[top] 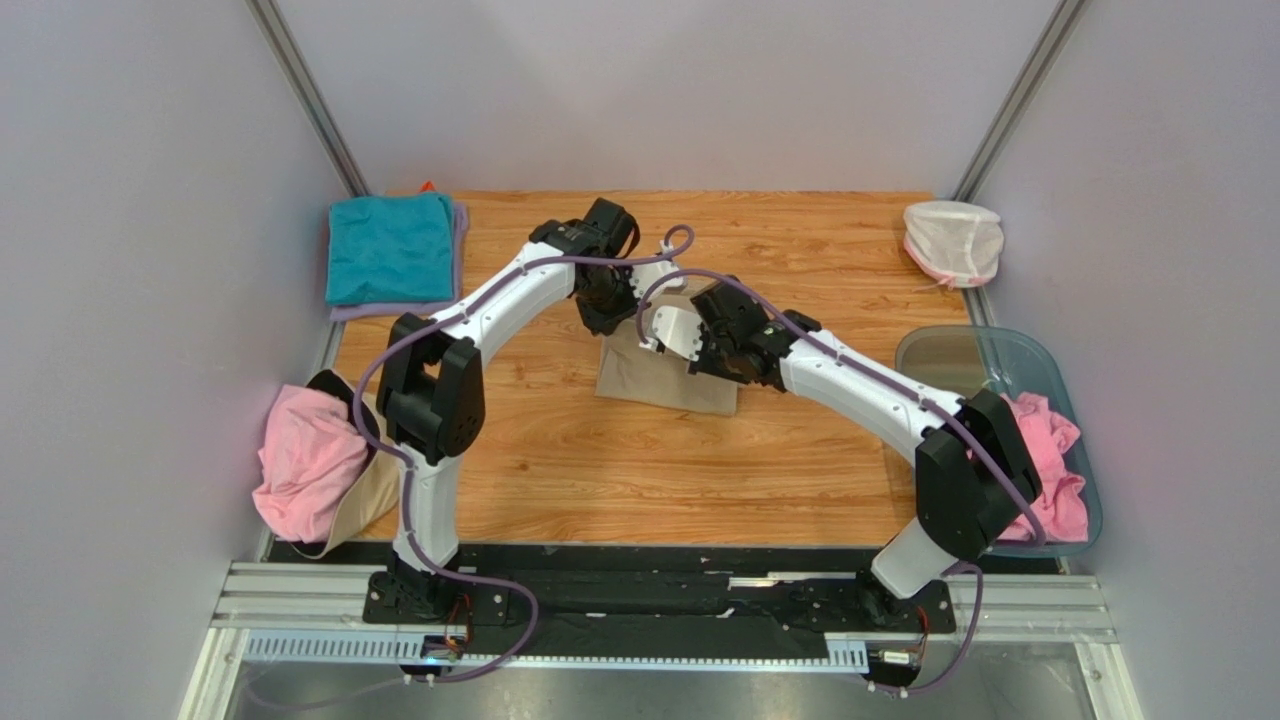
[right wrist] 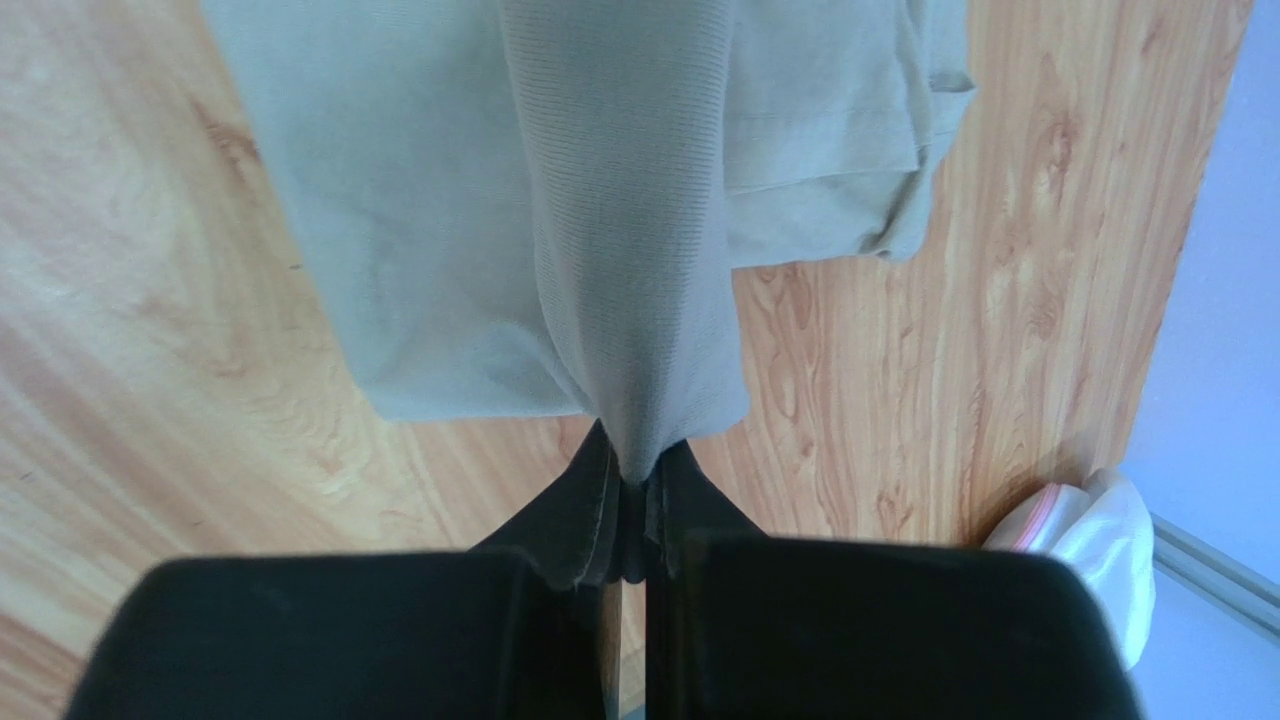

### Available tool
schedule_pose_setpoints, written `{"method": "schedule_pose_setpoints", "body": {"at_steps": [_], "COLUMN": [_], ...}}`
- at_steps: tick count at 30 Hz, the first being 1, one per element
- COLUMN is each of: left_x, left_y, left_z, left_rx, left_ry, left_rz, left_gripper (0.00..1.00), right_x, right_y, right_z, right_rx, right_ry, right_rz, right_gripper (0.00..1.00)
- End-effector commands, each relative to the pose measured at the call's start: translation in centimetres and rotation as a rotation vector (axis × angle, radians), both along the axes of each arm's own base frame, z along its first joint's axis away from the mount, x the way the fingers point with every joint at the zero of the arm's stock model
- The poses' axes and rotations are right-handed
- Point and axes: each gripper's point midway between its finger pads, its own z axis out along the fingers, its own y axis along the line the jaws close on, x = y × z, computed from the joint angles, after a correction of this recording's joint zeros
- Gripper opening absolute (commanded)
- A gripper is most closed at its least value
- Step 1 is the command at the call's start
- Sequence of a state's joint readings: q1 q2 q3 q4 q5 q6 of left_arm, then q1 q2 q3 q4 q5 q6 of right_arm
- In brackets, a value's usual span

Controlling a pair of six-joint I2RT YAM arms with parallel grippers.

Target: Fold and stack the t-shirts

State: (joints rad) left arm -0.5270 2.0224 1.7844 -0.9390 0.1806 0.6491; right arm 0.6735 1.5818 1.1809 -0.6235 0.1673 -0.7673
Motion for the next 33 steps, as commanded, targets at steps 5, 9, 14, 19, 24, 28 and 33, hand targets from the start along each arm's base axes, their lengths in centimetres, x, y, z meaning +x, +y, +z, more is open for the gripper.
{"method": "schedule_pose_setpoints", "body": {"at_steps": [5,9,14,19,24,28,33], "left_x": [5.2,7.3,9.7,11.0,12.0,12.4,12.9], "left_y": [-0.3,-0.6,-0.7,-0.6,-0.4,-0.4,-0.1], "left_z": [0.7,0.8,0.8,0.4,-0.3,-0.8,-0.9], "left_rx": [-0.005,-0.010,-0.007,-0.002,0.012,0.012,0.019], "left_ry": [-0.125,-0.182,-0.258,-0.274,-0.292,-0.299,-0.318], "left_rz": [0.050,0.065,0.087,0.103,0.120,0.136,0.170], "left_gripper": [0.00,0.00,0.00,0.00,0.00,0.00,0.00], "right_x": [5.2,6.7,9.0,11.1,13.3,15.1,16.9], "right_y": [0.1,0.0,-0.6,-1.4,-1.8,-2.0,-1.9], "right_z": [1.4,0.8,0.7,-0.2,-0.1,-0.2,-0.7], "right_rx": [0.012,0.000,-0.008,-0.022,-0.022,-0.026,-0.037], "right_ry": [-0.062,-0.068,-0.083,-0.081,-0.104,-0.128,-0.154], "right_rz": [-0.017,-0.022,-0.041,-0.064,-0.090,-0.116,-0.136], "right_gripper": [0.00,0.00,0.00,0.00,0.00,0.05,0.19]}}
